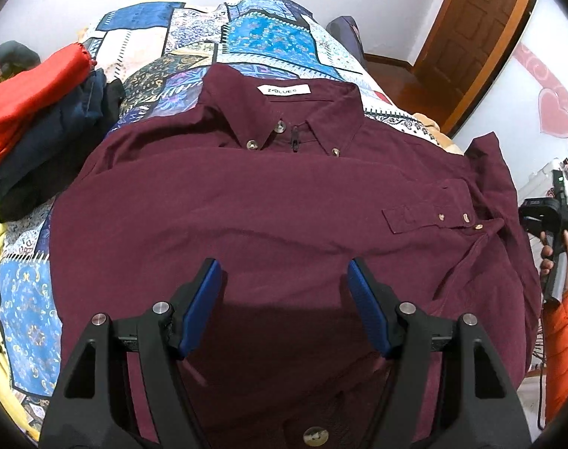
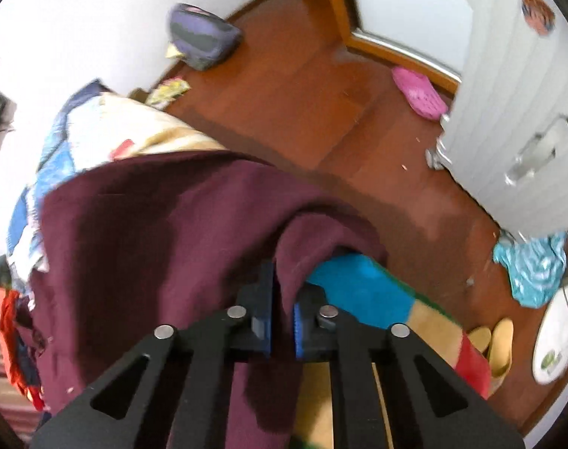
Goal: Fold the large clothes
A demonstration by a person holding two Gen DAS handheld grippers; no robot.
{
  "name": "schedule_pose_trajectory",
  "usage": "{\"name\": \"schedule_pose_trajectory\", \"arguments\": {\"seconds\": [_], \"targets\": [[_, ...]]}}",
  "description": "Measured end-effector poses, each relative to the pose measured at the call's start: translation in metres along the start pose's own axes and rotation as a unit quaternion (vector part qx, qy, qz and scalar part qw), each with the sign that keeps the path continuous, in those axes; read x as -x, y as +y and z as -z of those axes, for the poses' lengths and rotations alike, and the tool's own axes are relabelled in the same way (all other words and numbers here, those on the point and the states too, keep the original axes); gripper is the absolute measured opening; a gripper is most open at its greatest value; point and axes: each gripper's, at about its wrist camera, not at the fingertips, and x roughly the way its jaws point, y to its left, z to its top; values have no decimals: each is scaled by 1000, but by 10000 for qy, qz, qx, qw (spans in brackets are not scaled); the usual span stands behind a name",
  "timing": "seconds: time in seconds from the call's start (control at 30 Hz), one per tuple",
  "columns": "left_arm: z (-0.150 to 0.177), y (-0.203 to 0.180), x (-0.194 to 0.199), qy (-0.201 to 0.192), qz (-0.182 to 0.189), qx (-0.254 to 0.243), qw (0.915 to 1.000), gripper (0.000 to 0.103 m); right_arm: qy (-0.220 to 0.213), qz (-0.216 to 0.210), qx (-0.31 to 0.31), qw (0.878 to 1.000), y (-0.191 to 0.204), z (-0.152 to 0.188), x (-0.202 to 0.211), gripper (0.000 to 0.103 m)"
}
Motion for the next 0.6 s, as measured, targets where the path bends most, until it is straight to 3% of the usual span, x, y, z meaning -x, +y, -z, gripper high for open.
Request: {"name": "schedule_pose_trajectory", "arguments": {"seconds": [0.17,0.23,0.33,0.4,0.5,0.57,0.6], "targets": [[1,6,12,-114,21,47,9999,69,-535,-543,456,9960,37,6,60,4],[1,7,21,-215,40,54,9997,69,-916,-1173,780,9858,60,11,93,2],[2,10,31,-330,51,49,9994,69,-1479,-1641,1577,9625,110,27,143,2],[4,11,37,-391,61,60,9992,69,-1792,-1548,2082,9490,139,41,164,2],[8,15,44,-443,106,76,9989,69,-1977,-1229,2515,9394,161,63,169,2],[11,17,48,-459,106,52,9989,69,-1849,-987,2681,9403,162,72,159,7],[12,18,49,-466,87,34,9989,69,-1741,-821,2713,9430,160,71,152,17]]}}
